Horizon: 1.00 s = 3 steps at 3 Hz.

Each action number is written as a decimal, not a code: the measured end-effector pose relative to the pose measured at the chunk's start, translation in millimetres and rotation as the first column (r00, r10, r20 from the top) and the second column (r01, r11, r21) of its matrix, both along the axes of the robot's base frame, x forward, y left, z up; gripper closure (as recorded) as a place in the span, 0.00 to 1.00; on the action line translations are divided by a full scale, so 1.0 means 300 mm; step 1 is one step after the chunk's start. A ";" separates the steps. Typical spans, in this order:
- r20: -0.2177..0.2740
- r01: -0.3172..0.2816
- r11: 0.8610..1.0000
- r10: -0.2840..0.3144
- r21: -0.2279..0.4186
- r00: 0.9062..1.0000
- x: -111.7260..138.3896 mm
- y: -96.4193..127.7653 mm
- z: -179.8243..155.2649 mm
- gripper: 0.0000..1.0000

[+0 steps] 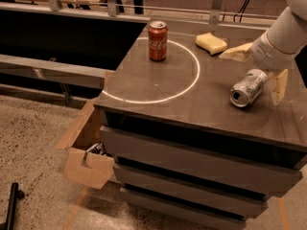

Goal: Knock 7up can over

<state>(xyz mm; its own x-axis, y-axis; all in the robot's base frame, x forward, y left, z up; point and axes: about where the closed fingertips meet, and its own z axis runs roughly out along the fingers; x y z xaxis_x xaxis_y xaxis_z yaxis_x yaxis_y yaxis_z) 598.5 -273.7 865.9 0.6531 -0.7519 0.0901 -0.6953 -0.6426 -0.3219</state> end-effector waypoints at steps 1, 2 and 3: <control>0.027 0.118 0.993 -0.119 0.029 0.993 -0.040 -0.115 0.057 0.00; 0.106 0.268 0.951 -0.286 0.154 0.952 -0.057 -0.234 0.172 0.00; 0.117 0.294 0.938 -0.318 0.186 0.941 -0.057 -0.251 0.191 0.00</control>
Offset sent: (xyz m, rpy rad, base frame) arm -0.0220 -0.1260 0.1090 0.3150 -0.2904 -0.5125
